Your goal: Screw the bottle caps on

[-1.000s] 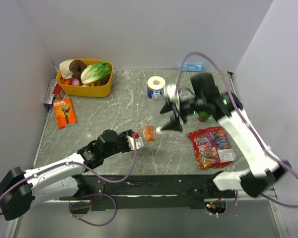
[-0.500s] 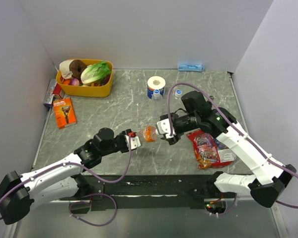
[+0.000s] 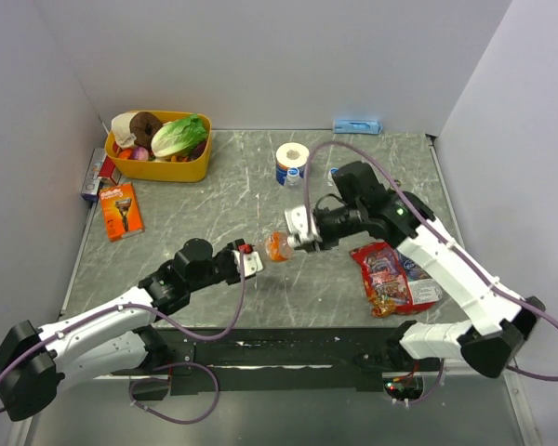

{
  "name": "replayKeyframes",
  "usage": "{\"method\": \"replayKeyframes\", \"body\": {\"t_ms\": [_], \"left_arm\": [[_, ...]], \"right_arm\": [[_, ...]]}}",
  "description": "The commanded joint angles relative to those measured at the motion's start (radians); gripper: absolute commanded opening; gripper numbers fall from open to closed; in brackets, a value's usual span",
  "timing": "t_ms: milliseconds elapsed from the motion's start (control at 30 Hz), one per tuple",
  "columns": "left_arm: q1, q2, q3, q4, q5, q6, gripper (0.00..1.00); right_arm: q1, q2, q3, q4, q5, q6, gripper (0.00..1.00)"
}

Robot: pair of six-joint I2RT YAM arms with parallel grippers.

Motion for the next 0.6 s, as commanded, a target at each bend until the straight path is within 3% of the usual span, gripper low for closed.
{"method": "replayKeyframes", "body": {"t_ms": [0, 133, 167, 200, 433, 467, 533, 567], "left_arm": [[-0.013, 0.025, 0.017, 0.203, -0.171, -0.048, 0.01], [-0.057, 0.094, 0.026, 0.296, -0.312, -0.091, 0.01], [-0.064, 0.105, 0.032, 0.308, -0.326, -0.102, 0.01], [-0.07, 0.115, 0.038, 0.316, -0.331, -0.116, 0.01], [-0.091, 0.16, 0.089, 0.276, -0.261, -0.243, 0.01], [-0.091, 0.16, 0.095, 0.25, -0.244, -0.246, 0.24], [-0.09, 0.151, 0.101, 0.212, -0.235, -0.248, 0.5], [-0.09, 0.148, 0.106, 0.199, -0.236, -0.246, 0.7]], "right_arm": [[-0.018, 0.117, 0.159, 0.007, -0.041, 0.472, 0.0], [-0.124, 0.302, 0.295, -0.062, -0.107, 0.997, 0.0], [-0.153, 0.306, 0.244, -0.006, -0.172, 1.221, 0.0], [-0.169, 0.301, 0.217, 0.016, -0.178, 1.29, 0.0], [-0.155, 0.353, 0.375, -0.067, -0.003, 1.182, 0.0], [-0.155, 0.35, 0.396, -0.064, 0.015, 1.133, 0.0], [-0.153, 0.337, 0.413, -0.065, 0.054, 1.075, 0.0], [-0.153, 0.332, 0.43, -0.07, 0.071, 1.029, 0.0]]}}
